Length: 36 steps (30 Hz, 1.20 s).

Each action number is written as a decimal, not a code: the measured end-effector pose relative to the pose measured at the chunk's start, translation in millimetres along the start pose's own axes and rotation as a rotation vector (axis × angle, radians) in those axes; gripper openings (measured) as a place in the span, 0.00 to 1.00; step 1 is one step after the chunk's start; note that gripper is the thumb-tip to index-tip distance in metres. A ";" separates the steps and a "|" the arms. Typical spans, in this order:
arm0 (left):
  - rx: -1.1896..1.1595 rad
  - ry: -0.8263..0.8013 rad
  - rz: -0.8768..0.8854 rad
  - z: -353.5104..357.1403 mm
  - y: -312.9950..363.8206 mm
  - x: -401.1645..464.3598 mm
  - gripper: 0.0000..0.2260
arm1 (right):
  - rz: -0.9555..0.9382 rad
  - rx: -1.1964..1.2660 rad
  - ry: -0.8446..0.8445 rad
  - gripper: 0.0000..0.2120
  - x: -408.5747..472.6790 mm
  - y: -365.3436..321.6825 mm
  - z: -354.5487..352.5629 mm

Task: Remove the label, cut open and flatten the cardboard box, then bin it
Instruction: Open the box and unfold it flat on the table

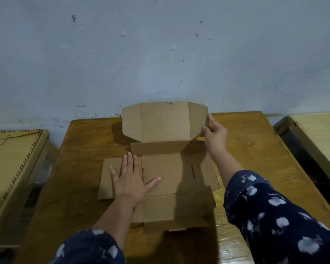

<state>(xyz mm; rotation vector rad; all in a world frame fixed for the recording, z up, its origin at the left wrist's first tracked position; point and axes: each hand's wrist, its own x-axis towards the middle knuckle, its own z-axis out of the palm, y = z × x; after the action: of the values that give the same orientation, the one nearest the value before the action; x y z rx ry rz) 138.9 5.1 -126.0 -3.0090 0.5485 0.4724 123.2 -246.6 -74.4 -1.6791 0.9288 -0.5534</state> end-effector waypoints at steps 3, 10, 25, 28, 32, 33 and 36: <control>0.022 -0.003 -0.023 -2.7 6.3 -6.0 0.48 | 0.004 -0.001 0.012 0.23 -13.7 5.8 -7.5; -0.100 0.330 0.094 -23.1 25.9 -31.2 0.28 | -0.010 -0.016 0.044 0.24 -36.0 6.2 -16.1; -0.292 0.528 0.360 -95.9 27.2 38.2 0.17 | 0.009 -0.041 0.020 0.21 -67.9 24.4 -33.9; -0.337 0.561 0.374 -87.8 21.0 29.4 0.17 | -0.139 -0.110 -0.045 0.24 -59.9 4.7 -35.2; -0.333 0.574 0.414 -85.4 16.2 9.1 0.17 | -0.332 -0.387 -0.170 0.13 -51.2 -25.3 -29.1; -0.336 0.578 0.419 -84.9 15.8 3.7 0.17 | -0.349 -0.435 -0.186 0.10 -52.0 -27.8 -27.6; -0.384 0.610 0.443 -84.4 10.8 -8.9 0.15 | -0.351 -0.481 -0.184 0.07 -62.6 -25.5 -28.9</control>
<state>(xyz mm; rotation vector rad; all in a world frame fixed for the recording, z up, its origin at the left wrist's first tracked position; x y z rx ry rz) 151.6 -10.3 -42.7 -3.3679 1.3088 -0.4153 72.4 -210.3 -35.5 -2.3118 0.6663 -0.4124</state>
